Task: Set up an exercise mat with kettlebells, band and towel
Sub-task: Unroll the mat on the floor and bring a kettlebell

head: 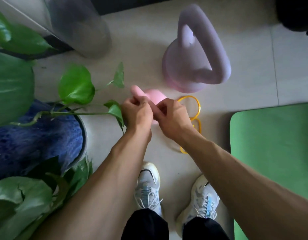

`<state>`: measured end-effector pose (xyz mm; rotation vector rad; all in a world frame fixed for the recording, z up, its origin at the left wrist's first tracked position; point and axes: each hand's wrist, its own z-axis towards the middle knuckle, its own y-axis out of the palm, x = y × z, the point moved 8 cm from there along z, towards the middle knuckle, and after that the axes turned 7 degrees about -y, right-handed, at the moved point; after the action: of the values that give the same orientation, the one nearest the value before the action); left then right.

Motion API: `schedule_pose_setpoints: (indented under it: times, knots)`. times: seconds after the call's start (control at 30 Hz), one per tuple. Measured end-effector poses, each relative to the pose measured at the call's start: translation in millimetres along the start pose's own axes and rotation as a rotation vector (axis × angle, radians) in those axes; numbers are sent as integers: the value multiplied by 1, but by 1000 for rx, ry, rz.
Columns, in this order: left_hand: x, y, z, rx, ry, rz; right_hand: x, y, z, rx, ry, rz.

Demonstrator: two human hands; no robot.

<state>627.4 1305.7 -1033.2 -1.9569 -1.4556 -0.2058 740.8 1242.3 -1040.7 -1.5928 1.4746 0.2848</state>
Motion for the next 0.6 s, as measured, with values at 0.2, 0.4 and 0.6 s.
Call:
schedule_pose_setpoints:
  times: [0.2, 0.4, 0.6]
  knots:
    - [27, 7, -48, -29, 133, 47, -22, -45, -37, 93, -32, 138]
    - [72, 5, -125, -80, 310, 52, -49, -113, -85, 195, -58, 200]
    - [123, -5, -228, -163, 424, -27, -99, -194, -152, 284, -133, 315]
